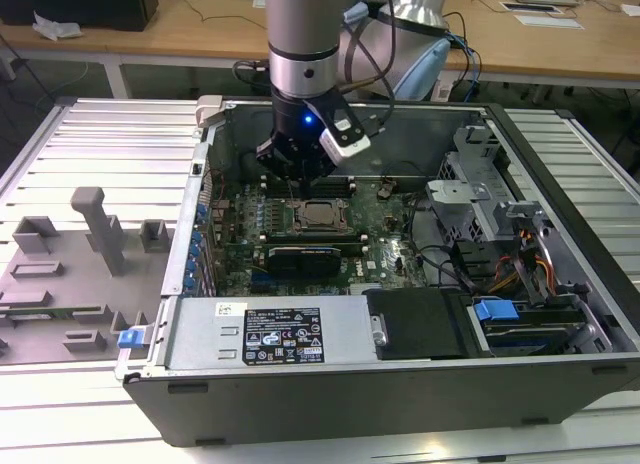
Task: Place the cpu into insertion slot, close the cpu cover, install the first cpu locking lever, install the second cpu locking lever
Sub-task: 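Install the first cpu locking lever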
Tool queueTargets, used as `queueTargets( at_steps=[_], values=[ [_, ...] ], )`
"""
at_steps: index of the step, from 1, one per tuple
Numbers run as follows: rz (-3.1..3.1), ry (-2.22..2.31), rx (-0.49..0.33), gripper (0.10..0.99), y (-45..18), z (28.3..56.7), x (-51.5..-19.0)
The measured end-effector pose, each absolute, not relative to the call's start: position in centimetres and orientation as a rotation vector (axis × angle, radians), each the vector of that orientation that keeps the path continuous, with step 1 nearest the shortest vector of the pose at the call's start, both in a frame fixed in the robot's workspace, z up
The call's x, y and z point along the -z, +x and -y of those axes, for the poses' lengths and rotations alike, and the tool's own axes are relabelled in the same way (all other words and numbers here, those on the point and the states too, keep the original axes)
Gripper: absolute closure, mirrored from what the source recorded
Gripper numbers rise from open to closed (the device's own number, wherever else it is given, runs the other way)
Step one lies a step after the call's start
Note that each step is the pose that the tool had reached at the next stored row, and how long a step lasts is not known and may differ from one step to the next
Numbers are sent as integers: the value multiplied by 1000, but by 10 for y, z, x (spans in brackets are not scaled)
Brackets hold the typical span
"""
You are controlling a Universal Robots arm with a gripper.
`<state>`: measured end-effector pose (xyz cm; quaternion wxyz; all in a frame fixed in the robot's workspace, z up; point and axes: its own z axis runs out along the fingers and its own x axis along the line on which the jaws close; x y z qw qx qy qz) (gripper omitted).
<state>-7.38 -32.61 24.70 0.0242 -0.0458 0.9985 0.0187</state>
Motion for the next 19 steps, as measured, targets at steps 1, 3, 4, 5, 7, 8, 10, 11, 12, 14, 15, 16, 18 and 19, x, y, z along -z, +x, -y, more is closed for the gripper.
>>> queueTargets(
  at_steps=[1, 3, 4, 5, 7, 8, 10, 11, 12, 14, 15, 16, 18, 19],
  values=[
    [-3089, -141, -58, 980, -76, 326, -247],
    [-3089, -142, -58, 980, -83, 326, -247],
    [-3089, -142, -58, 980, -84, 326, -247],
    [-3089, -142, -58, 980, -86, 326, -247],
    [-3089, -142, -58, 980, -91, 326, -247],
    [-3089, -142, -58, 980, -91, 326, -247],
    [-3089, -142, -58, 980, -91, 326, -247],
    [-3089, -141, -58, 980, -92, 326, -247],
    [-3089, -141, -59, 980, -92, 326, -247],
    [-3088, -142, -67, 980, -92, 326, -247],
    [-3088, -141, -73, 980, -93, 326, -247],
    [-3088, -141, -83, 980, -94, 326, -247],
    [-3086, -140, -102, 980, -97, 326, -247],
    [-3086, -140, -112, 980, -99, 326, -247]
  ],
)
